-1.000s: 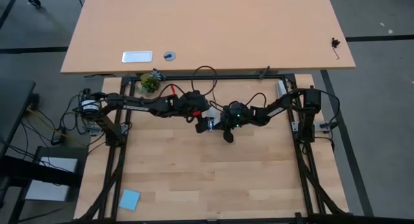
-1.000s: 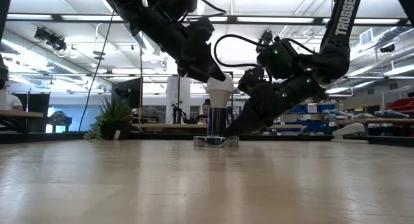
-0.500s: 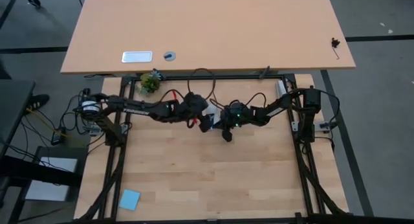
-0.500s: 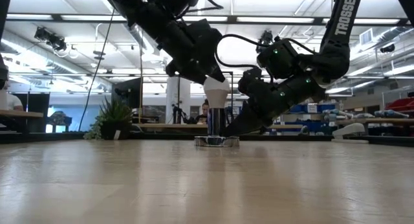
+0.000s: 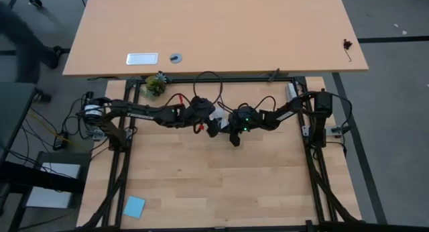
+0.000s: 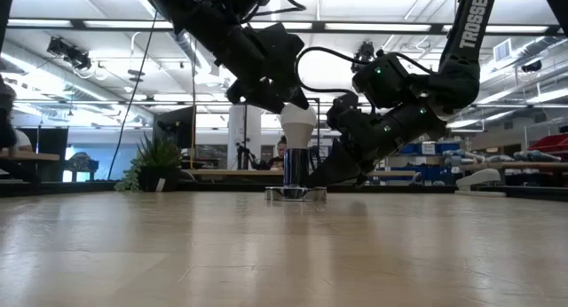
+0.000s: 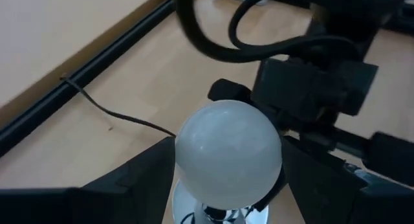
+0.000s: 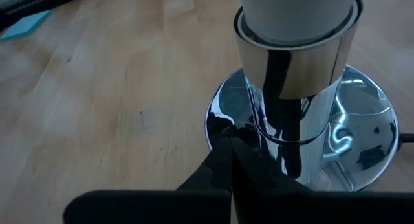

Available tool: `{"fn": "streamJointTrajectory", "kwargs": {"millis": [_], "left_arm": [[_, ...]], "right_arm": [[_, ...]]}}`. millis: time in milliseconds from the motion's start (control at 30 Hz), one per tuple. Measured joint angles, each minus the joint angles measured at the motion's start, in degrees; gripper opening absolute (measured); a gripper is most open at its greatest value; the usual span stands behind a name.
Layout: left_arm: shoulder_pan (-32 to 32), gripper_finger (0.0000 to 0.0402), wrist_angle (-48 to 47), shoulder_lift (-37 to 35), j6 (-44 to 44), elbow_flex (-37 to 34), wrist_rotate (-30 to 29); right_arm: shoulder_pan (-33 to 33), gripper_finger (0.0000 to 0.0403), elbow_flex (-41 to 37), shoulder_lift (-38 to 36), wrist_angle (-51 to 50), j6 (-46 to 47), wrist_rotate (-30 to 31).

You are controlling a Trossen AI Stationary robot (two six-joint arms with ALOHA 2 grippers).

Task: Screw lightbulb
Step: Insert the lightbulb into the lamp

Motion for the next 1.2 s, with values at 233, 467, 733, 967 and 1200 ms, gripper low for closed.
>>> {"fn": "streamJointTrajectory", "kwargs": {"millis": [233,467,733,967,1200], "left_arm": [[-0.02,0.0273,-0.78,-0.46,4.35,0.00,0.74],[0.07,0.0273,-1.77,-0.55,4.08,0.07,0.26],[0.33,0.0273,-2.23,-0.57,5.25,0.07,2.05],[0.42,0.0273,-1.71,-0.60,10.44,0.03,2.32],[0.44,0.0273,6.01,-0.31,10.49,-0.22,2.07]], "right_arm": [[0.02,0.0007,0.01,0.00,-0.10,-1.06,-0.33],[0.02,0.0007,0.01,0.00,-0.01,-1.44,-0.31],[0.02,0.0007,0.00,0.00,0.07,-1.52,-0.31],[0.02,0.0007,0.00,0.00,0.12,-1.52,-0.31],[0.02,0.0007,0.00,0.00,0.26,-1.78,-0.33]]}}
